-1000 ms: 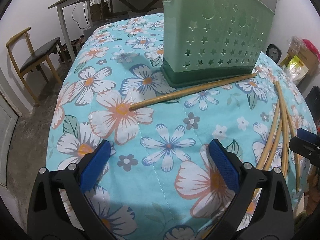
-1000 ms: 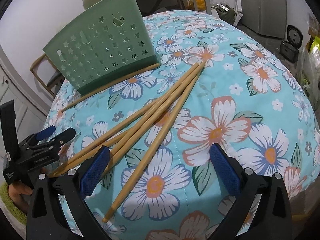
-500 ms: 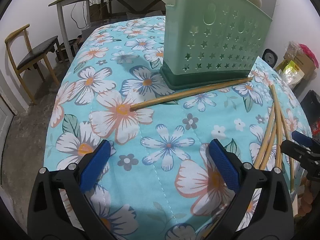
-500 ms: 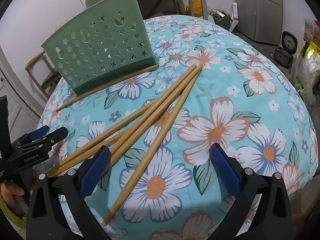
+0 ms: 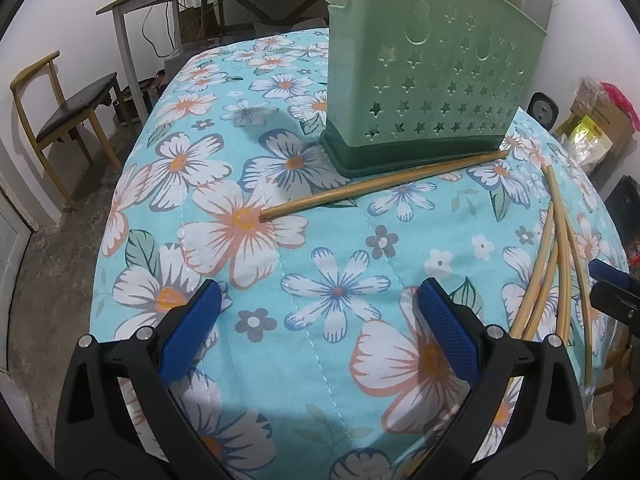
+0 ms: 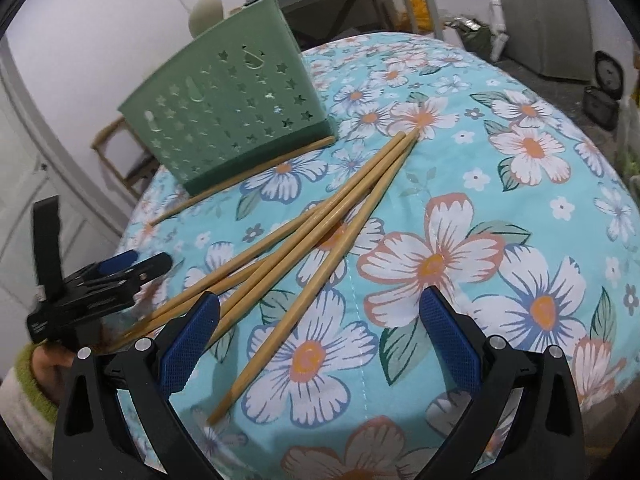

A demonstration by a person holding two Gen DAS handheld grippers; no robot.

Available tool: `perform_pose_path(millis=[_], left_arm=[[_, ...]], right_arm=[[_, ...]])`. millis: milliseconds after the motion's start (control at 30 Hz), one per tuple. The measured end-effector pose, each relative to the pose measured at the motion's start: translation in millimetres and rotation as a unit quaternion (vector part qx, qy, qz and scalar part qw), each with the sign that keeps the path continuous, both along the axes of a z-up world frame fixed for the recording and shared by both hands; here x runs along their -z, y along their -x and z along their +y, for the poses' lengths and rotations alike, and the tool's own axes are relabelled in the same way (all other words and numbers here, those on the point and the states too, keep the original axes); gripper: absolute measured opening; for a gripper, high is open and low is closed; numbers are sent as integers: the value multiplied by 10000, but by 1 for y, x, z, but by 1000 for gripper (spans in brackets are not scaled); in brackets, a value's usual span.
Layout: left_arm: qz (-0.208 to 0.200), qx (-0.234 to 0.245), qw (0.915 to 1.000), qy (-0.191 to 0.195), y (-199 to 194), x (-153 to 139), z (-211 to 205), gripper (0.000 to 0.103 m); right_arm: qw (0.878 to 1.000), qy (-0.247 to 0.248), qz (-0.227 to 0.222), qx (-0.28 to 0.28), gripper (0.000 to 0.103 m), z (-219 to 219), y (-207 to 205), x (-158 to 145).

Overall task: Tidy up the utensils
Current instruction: 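Move both grippers down over the bamboo chopsticks beside the holder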

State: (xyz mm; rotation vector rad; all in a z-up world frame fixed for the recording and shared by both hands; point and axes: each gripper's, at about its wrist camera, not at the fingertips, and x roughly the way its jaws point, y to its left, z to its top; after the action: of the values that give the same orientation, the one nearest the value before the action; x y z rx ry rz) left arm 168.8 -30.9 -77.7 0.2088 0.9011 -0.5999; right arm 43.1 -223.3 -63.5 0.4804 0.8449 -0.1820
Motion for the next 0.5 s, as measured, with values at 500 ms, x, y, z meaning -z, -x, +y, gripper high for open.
perform_pose_path(millis=[500], left_arm=[[-886, 1046, 9891, -546, -3, -38, -21, 68]], right_arm=[[9990, -46, 23, -446, 98, -4, 0, -1]])
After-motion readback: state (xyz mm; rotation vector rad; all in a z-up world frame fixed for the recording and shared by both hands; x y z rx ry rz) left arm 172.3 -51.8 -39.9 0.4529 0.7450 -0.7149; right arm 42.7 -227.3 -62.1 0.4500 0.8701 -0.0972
